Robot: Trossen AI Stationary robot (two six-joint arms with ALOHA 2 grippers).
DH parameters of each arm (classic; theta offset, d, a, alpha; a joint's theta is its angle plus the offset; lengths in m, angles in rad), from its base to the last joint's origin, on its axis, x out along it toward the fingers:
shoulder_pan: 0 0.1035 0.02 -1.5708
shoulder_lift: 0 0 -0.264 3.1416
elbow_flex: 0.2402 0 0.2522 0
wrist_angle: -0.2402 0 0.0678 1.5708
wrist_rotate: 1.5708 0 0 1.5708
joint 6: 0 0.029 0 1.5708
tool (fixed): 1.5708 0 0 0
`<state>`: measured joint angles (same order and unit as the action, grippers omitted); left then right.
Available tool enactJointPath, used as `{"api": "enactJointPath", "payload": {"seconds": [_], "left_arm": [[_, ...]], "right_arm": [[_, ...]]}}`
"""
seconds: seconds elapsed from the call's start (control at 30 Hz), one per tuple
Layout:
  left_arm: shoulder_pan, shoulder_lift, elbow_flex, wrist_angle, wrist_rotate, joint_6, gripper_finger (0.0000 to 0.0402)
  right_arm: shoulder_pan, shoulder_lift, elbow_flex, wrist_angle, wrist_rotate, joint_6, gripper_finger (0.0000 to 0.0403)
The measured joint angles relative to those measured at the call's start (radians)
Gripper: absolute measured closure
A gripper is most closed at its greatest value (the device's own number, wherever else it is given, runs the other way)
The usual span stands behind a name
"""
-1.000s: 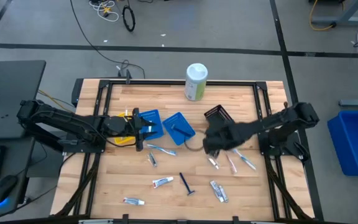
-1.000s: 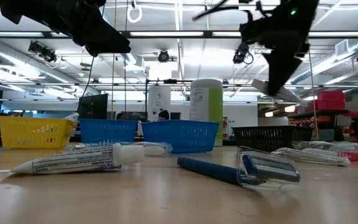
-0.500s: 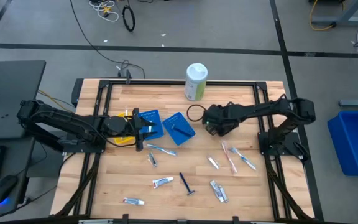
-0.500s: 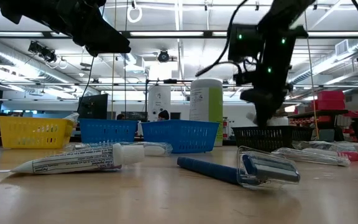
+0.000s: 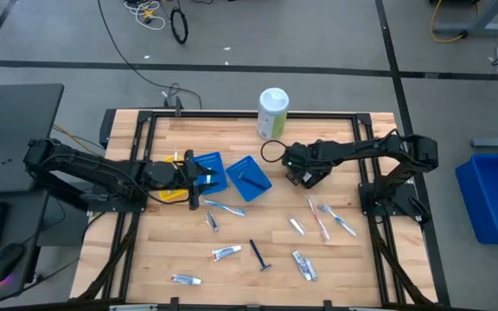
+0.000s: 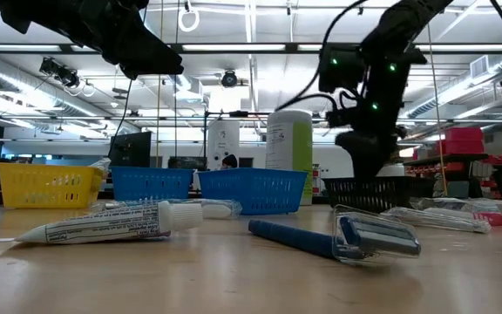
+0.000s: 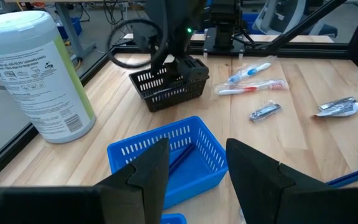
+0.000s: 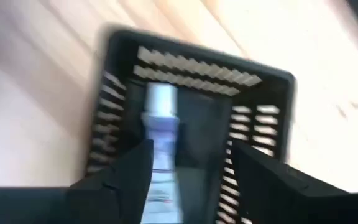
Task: Pick & Place Travel size toiletries
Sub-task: Put the blue toothbrush into the yellow bin
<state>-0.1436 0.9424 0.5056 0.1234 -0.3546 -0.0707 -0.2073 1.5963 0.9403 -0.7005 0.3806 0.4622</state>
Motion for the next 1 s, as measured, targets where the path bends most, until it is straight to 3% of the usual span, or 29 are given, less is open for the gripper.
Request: {"api": "enactJointPath", "payload": {"seconds": [0.33, 0.7, 1.0], "left_arm": [[0.0, 0.0, 0.0, 0.003, 0.0, -0.11, 0.0234], [0.0, 0.0, 0.0, 0.003, 0.011, -0.162, 0.0234], [0.0, 0.0, 0.0, 0.002, 0.016, -0.221, 0.0234]], "right_arm": [[0.014, 0.0, 0.155, 0.081, -0.193, -0.011, 0.0175], [0.125, 0.0, 0.089, 0.47, -0.285, -0.037, 0.0219], [0.207, 0.0, 0.022, 0.548, -0.288, -0.037, 0.0239]]}}
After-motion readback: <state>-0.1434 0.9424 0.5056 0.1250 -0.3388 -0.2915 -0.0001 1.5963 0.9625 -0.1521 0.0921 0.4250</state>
